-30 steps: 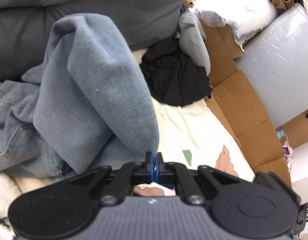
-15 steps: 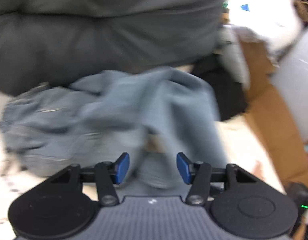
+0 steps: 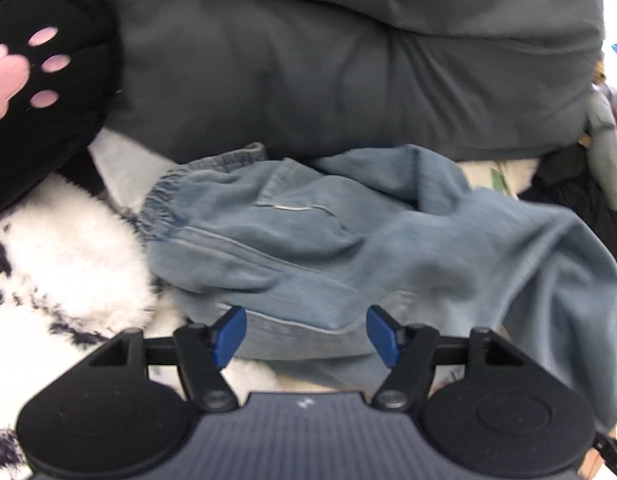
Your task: Fold clothes
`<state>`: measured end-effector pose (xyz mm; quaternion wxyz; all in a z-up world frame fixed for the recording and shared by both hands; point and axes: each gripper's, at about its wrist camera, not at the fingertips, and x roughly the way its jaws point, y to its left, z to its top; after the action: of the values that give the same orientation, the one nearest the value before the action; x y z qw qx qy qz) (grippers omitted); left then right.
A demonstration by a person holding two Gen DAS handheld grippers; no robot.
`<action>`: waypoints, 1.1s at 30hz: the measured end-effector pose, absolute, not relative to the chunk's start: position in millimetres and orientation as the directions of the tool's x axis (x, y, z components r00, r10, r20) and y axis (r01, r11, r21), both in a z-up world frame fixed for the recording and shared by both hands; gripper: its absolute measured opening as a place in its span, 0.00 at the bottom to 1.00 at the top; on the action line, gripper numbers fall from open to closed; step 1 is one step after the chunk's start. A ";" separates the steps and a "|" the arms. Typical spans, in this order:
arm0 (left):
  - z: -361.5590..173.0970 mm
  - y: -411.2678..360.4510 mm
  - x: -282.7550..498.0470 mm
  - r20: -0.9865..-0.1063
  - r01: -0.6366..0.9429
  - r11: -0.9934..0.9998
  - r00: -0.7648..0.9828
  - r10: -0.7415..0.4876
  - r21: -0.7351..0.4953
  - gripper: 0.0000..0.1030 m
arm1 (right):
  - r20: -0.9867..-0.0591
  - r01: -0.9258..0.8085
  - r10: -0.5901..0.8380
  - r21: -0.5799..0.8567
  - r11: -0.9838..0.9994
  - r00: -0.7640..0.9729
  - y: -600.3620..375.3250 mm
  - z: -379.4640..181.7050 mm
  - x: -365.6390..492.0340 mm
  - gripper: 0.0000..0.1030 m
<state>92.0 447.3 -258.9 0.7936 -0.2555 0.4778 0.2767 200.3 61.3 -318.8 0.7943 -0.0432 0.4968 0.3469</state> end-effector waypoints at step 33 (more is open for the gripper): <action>-307.7 491.0 113.3 -0.880 -0.694 0.681 0.449 0.157 -0.233 0.09 | -0.923 -0.514 0.245 0.063 0.856 0.295 -99.0 -280.3 204.8 0.00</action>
<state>113.3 491.0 -307.7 0.7977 -0.2971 0.4519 0.2669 204.8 -99.0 -280.3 0.7953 -0.1234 0.5435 0.2387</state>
